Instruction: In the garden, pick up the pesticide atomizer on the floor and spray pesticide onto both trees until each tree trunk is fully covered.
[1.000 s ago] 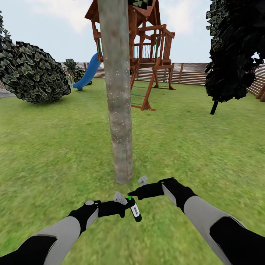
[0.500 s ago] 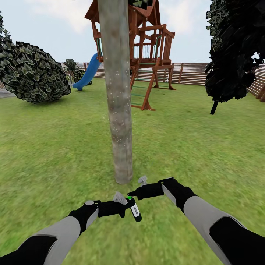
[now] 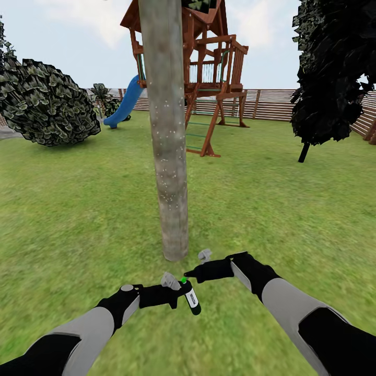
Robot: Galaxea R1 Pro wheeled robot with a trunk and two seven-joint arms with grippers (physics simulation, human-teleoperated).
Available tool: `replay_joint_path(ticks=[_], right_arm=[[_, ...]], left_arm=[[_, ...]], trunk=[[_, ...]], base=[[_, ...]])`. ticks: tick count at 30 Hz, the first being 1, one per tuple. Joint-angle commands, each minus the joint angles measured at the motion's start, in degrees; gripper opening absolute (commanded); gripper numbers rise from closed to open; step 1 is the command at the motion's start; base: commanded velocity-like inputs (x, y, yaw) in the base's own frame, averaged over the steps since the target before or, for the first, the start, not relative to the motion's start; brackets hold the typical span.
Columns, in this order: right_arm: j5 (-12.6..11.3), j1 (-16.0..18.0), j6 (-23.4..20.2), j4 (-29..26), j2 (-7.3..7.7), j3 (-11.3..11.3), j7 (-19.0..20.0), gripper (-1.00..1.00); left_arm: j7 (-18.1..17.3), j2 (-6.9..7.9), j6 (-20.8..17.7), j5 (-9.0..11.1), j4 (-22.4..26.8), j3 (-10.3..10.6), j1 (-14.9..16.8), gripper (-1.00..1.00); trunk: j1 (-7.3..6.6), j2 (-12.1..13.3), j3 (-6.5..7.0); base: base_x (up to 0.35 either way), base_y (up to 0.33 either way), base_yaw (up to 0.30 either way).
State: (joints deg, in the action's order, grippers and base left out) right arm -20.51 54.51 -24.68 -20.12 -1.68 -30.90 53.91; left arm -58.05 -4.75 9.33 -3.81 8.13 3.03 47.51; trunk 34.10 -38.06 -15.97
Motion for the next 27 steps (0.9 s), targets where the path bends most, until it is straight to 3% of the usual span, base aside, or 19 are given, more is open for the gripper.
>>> replay_joint_path(ticks=[1, 9, 23, 25, 27], right_arm=[[-0.58, 0.07, -0.46, -0.01, 0.02, -0.30, -0.30, -1.00], [-0.66, 0.07, -0.46, 0.08, -0.29, -0.39, -3.18, -1.00], [-0.63, 0.07, -0.37, 1.42, -1.32, -0.37, -3.37, -1.00], [-0.63, 0.14, -0.37, 1.30, 0.01, -0.05, -3.58, -1.00], [-0.71, 0.38, -0.45, 0.48, 3.67, 0.25, -7.23, -1.00]], left_arm=[[0.04, 0.00, 0.60, -0.32, 0.04, 0.04, 0.04, -1.00], [0.04, 0.00, 0.60, -0.32, 0.02, 0.04, 0.04, -1.00], [0.04, 0.00, 0.60, -0.32, 0.03, 0.04, 0.04, -1.00], [0.04, 0.00, 0.60, -0.32, 0.04, 0.04, 0.04, -1.00], [0.04, 0.00, 0.60, -0.32, 0.02, 0.04, 0.04, -1.00]], trunk=[[0.01, -0.07, -0.08], [0.01, -0.07, -0.08], [0.01, -0.07, -0.08], [0.01, -0.07, -0.08], [0.01, -0.07, -0.08]], base=[[0.000, 0.000, 0.000], [0.000, 0.000, 0.000], [0.000, 0.000, 0.000], [0.000, 0.000, 0.000], [0.000, 0.000, 0.000]])
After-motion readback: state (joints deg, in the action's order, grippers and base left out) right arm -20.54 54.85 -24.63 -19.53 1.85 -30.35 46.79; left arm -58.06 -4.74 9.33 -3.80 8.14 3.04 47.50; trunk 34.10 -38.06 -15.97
